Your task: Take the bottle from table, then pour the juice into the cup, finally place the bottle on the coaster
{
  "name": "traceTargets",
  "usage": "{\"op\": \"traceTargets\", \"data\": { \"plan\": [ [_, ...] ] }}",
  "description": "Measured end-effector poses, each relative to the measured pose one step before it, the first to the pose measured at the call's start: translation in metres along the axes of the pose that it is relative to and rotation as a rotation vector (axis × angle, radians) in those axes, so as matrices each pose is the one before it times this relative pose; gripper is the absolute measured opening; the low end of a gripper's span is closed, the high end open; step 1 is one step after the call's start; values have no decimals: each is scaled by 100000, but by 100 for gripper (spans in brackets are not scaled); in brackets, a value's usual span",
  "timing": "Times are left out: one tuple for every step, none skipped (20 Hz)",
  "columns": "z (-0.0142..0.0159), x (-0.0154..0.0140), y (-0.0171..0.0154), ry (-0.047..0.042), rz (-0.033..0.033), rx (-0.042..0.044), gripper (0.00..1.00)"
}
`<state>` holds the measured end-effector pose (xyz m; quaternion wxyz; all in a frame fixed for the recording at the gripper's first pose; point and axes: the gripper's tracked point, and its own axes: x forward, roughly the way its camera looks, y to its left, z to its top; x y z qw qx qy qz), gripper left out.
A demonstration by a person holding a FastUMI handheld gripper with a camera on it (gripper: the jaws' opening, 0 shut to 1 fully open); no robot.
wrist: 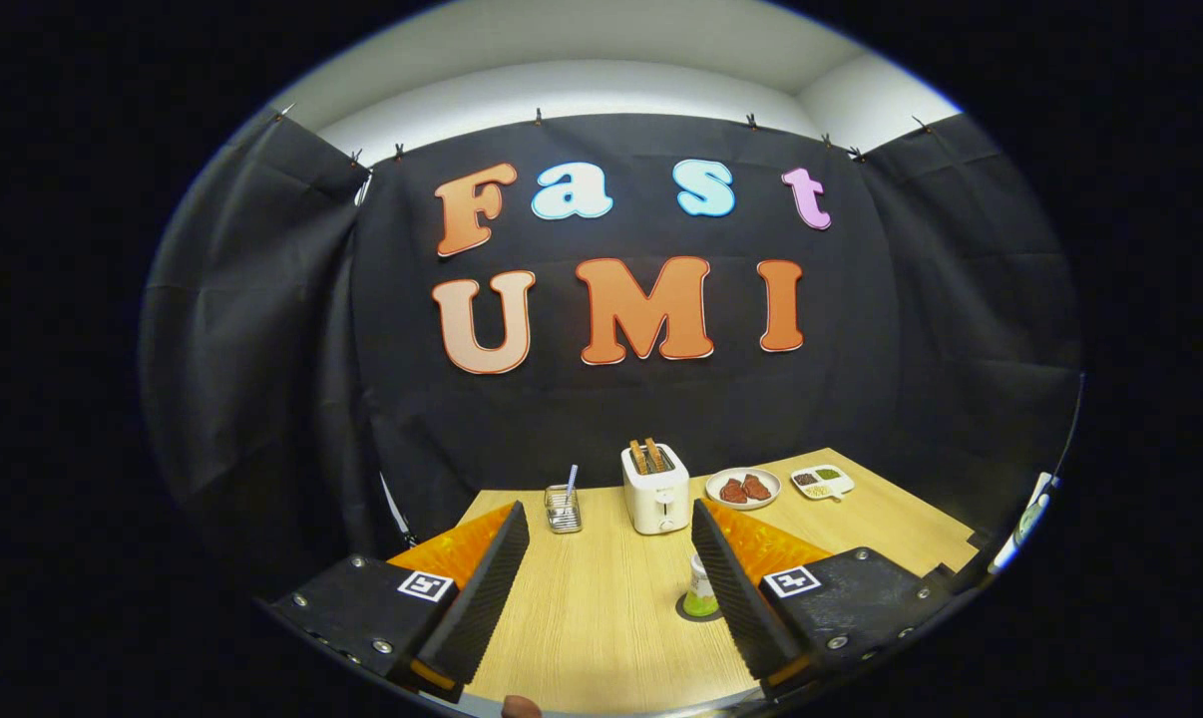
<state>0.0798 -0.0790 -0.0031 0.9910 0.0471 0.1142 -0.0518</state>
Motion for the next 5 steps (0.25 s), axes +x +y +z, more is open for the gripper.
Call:
{"op": "traceTargets", "data": {
  "plan": [
    [320, -863, 672, -1447, 1837, 347, 97],
    [276, -699, 614, -1539, 1748, 611, 97],
    [337, -491, 449, -1512, 1701, 139, 97],
    [190, -392, 318, -965, 877, 70, 97],
    [31, -307, 133, -675, 464, 126, 97]
  ]
}}
